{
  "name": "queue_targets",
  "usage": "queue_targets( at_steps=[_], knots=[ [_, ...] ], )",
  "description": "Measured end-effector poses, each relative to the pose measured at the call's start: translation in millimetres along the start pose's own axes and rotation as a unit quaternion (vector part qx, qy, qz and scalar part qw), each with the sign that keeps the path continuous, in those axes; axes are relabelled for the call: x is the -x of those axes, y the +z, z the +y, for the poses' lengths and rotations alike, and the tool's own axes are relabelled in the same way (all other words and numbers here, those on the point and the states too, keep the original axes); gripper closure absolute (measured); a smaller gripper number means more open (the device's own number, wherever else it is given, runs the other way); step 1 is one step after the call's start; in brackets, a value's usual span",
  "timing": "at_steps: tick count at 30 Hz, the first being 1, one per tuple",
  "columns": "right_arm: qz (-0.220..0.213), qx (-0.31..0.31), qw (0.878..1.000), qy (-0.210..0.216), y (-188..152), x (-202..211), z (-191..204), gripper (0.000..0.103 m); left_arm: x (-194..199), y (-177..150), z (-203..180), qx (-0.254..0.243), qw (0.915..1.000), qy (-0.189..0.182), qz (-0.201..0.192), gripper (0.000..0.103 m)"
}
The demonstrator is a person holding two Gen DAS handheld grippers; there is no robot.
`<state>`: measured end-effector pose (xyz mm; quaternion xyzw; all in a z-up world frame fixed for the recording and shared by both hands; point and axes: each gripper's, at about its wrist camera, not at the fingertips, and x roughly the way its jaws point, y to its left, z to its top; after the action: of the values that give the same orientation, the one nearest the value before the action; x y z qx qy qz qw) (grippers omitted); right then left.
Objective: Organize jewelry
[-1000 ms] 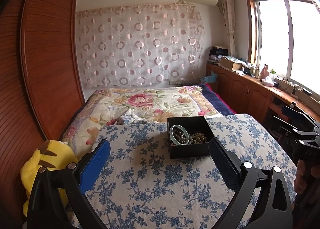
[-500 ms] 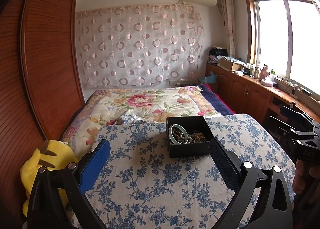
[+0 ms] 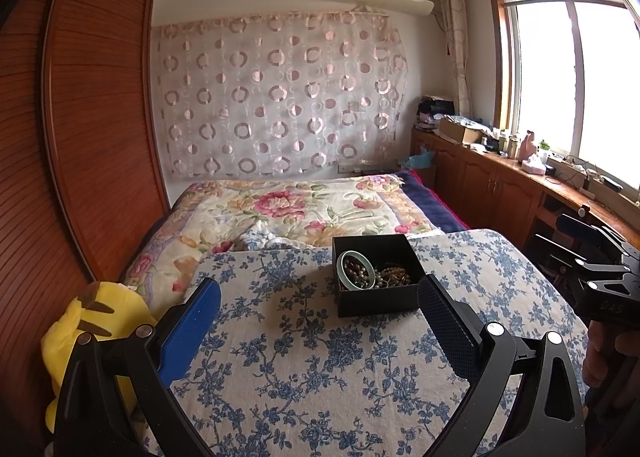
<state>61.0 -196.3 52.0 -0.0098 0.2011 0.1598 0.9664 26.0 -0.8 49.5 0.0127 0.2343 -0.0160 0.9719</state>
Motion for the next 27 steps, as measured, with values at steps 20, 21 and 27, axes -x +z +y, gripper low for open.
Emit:
queue_targets(
  at_steps=[20,21,27],
  knots=[
    [0.001,-0.001,1.000,0.001,-1.3,-1.3,0.9,0.003,6.2,5.3,0.1,0.000,1.0000,0.002,-0.001,0.008],
    [0.001,-0.001,1.000,0.002,-1.5,-1.3,1.0,0.003,6.1,6.4,0.2,0.000,1.0000,0.002,-0.001,0.008],
    [0.001,-0.001,1.000,0.002,-1.6,-1.5,1.6,0.003,5.5,5.4,1.8,0.000,1.0000,0.003,-0.001,0.008]
  ],
)
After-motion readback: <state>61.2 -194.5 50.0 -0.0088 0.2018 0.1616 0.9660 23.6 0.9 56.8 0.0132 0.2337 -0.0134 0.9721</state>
